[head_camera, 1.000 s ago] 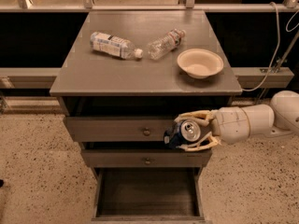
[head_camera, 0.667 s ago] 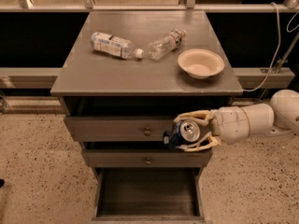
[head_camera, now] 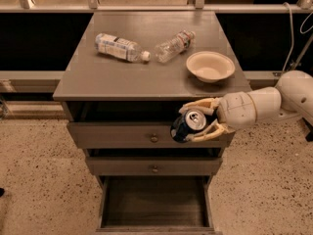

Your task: Pick pepsi can from bottom drawer and place on counter

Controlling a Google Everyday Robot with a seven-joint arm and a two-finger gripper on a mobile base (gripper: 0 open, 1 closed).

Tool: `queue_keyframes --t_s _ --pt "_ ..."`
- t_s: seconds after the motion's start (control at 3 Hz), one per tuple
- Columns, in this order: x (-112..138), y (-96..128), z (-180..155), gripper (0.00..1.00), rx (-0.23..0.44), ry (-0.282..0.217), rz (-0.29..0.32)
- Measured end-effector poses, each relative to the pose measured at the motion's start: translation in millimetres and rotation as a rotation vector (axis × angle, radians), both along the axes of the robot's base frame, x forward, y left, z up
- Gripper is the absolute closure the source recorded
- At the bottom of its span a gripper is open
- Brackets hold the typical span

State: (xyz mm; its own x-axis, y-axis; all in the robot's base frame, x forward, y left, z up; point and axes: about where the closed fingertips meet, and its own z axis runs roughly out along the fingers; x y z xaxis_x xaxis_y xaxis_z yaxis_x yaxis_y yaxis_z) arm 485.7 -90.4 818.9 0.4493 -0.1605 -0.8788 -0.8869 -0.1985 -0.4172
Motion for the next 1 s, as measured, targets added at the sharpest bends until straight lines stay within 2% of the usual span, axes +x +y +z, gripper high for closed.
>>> queue_keyframes --t_s 0.33,0.67,1.0 --pt "34.0 -5.7 23.4 1.00 -0.084 0.050 -0.067" --pt "42.7 -7.1 28.6 1.00 -0.097 0.081 -0.090" --pt "42.6 -6.8 28.9 1.00 -0.097 0.080 -0.090"
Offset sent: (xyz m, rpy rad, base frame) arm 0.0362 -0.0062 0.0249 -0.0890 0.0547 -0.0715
